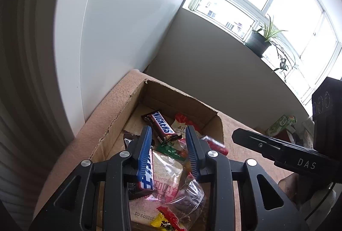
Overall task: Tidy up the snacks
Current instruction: 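Carry both snacks into the box and open both tools, then move the left tool to the pink candy and the right to the brown ball candy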
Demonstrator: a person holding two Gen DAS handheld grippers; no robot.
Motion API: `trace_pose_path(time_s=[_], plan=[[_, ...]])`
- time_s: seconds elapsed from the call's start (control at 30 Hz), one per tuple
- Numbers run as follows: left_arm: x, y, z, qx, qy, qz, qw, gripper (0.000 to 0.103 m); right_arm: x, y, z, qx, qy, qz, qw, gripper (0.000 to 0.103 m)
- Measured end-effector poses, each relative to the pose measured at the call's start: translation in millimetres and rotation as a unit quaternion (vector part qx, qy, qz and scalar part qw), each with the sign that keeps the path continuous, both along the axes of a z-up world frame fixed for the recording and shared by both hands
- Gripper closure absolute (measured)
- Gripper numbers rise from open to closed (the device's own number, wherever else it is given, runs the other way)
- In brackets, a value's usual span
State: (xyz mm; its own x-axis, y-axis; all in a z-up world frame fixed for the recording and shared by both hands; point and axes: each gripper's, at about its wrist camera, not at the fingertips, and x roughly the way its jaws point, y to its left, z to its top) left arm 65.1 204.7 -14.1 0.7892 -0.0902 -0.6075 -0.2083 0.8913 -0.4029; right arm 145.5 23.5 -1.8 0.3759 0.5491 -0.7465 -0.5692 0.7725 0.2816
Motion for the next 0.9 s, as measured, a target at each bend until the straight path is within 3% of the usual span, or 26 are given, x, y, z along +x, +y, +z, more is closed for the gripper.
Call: trace_pose_path(time_s=[0.3, 0.57, 0.9], plan=[[-5, -14, 8, 0.005, -0.014, -0.016, 0.9998, 0.072, -8, -36, 8, -0.018, -0.020, -0.016, 1.000, 0.052], [-7, -46, 16, 0.010, -0.026, -0.052, 0.9982, 0.072, -18, -97, 11, -0.029, -0.024, -0.052, 0.998, 0.052], [-4, -110, 9, 0.037, -0.014, -0.122, 0.9917, 0.072, -29, -162, -22, -0.055, 0.010, -0.089, 0.994, 0.052]])
